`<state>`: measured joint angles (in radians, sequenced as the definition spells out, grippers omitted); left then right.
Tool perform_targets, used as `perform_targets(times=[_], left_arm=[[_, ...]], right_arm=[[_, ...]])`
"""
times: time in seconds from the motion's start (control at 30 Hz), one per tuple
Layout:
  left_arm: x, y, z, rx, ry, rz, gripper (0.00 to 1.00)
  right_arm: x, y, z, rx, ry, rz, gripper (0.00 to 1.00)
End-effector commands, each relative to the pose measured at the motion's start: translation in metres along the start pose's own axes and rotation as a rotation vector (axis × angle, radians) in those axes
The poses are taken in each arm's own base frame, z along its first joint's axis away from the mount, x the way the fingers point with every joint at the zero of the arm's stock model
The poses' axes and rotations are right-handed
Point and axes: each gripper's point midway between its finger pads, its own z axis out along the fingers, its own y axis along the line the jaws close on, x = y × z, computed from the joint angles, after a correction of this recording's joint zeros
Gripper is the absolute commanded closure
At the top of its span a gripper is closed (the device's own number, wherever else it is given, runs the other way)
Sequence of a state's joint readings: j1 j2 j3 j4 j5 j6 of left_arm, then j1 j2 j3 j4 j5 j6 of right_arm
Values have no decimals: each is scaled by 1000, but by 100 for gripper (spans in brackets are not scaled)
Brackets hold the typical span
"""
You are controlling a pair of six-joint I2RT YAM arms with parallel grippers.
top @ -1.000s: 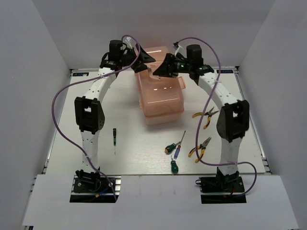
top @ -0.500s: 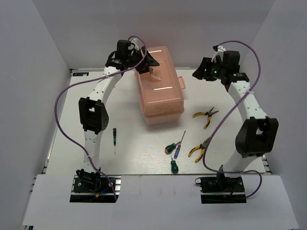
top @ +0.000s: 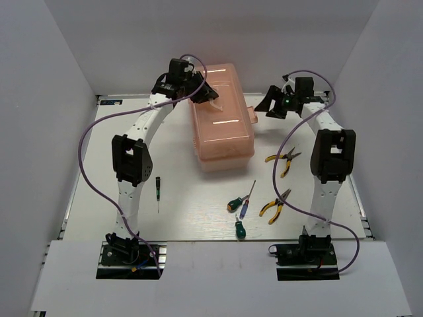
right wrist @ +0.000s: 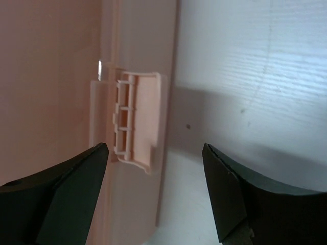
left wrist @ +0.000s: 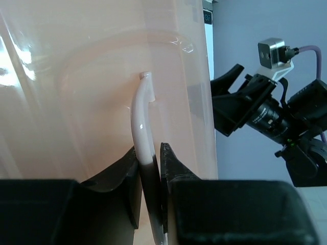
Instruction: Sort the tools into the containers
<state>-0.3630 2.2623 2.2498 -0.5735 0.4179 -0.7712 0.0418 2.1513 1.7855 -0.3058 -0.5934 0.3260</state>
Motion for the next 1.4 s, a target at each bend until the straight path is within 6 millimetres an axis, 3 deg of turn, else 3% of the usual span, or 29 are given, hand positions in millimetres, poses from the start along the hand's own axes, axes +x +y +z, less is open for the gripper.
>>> perform_targets(times=[0.0,0.17,0.2,0.37,0.43,0.47,0.5,0.57,0.6,0.67,0.77,0.8,0.83,0.87,0.9,0.93,1.0,1.03,1.1,1.13,1.27,1.37], left_arm=[[46,29,11,-124,124,30,87],[48,27,13,-110,136,29,90],[46,24,12,-105,129,22,90],[39,14,19,-65,115,15,94],[35,8,18,-43,108,14,96],[33,2,17,-24,102,12,100],[34,0,17,-17,108,12,100],[33,-5,15,-2,110,4,100],[24,-6,11,6,89,8,100],[4,-11,-7,17,44,10,100],[-22,-12,-31,11,-24,9,100],[-33,-18,-48,19,-54,13,100],[-49,-9,-63,-2,-90,8,100],[-53,-1,-70,-17,-99,-5,100],[-58,6,-80,-34,-107,-7,100],[-73,17,-102,-64,-148,-10,100],[-73,43,-116,-120,-150,-28,100],[-72,72,-125,-178,-146,-51,100],[-75,87,-147,-217,-173,-54,100],[-71,111,-155,-256,-165,-74,100],[-64,144,-172,-338,-146,-84,100],[-60,169,-172,-395,-115,-102,100]], right_arm=[[-29,25,10,-136,-59,-16,20],[-22,25,26,-204,-27,28,30],[-13,24,29,-208,-6,35,32],[5,21,32,-233,46,69,41],[11,25,31,-261,66,75,49],[10,28,33,-288,57,64,56],[15,35,30,-342,75,71,74],[11,39,29,-378,57,75,95],[14,42,30,-388,65,72,100],[2,41,25,-372,32,42,100],[-12,22,21,-266,-14,24,100],[-20,19,16,-235,-34,-12,100],[-31,3,14,-160,-75,-14,100],[-33,0,12,-133,-78,-17,100],[-44,-22,-1,-87,-111,-25,100],[-52,-32,-9,-49,-138,-25,100],[-55,-51,-18,12,-145,-26,100],[-58,-58,-25,38,-158,-30,100],[-55,-74,-31,77,-156,-19,100],[-57,-80,-38,91,-168,-19,100],[-45,-98,-46,120,-156,8,100],[-38,-105,-50,127,-149,19,100]])
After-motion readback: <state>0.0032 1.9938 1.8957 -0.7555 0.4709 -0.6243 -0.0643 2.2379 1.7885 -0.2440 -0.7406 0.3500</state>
